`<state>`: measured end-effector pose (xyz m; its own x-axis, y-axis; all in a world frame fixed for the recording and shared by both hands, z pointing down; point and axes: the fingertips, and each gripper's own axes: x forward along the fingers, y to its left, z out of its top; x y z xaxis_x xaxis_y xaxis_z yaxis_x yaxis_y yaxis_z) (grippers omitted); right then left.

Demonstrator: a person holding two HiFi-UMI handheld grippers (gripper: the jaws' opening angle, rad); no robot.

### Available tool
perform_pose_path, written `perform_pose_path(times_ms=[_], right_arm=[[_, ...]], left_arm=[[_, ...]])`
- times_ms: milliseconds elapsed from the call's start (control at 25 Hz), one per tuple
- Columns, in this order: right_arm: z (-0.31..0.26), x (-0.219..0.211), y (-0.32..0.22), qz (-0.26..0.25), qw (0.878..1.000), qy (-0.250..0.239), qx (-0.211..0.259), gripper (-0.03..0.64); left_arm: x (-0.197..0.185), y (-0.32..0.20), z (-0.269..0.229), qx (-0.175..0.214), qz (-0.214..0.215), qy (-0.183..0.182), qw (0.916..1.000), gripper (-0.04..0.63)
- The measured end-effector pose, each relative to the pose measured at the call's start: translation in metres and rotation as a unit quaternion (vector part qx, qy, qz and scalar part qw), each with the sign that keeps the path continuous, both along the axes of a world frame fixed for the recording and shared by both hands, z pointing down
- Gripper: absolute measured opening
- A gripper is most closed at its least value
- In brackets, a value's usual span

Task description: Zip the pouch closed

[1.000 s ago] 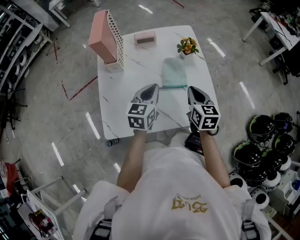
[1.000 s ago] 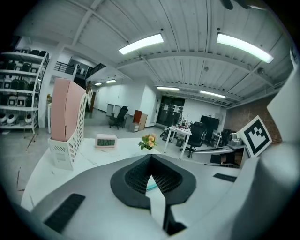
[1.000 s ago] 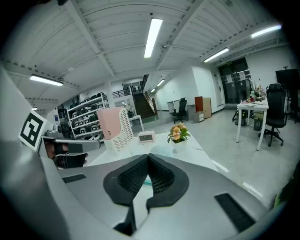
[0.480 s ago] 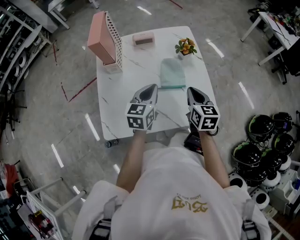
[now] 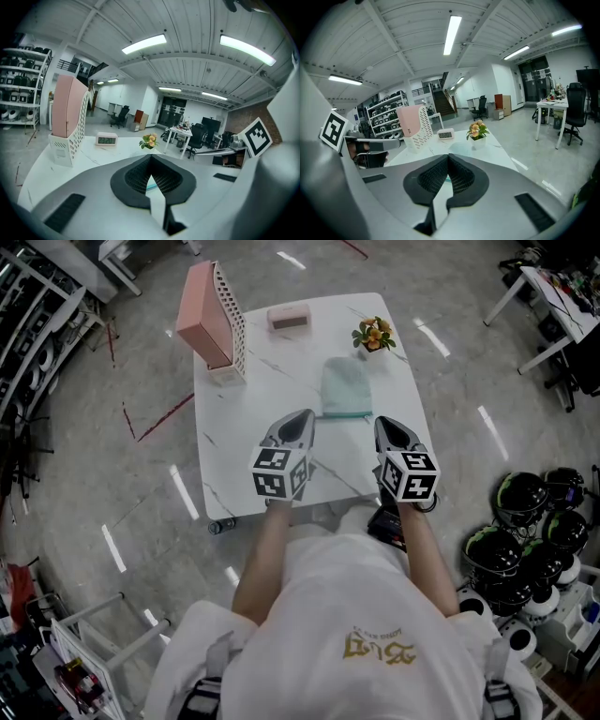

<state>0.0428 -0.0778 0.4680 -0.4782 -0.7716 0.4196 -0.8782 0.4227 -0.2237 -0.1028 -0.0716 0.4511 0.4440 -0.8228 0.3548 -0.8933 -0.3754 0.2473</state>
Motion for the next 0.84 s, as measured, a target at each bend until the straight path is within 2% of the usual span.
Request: perform_pose_path(times_ms=[840], right_arm=[[0.013, -0.006, 0.003, -0.006, 1.0, 0.003, -0.017, 0.012]], left_arm=[[-0.009, 0.003, 0.011, -0.012, -0.004, 0.003, 0.9999, 0.017]])
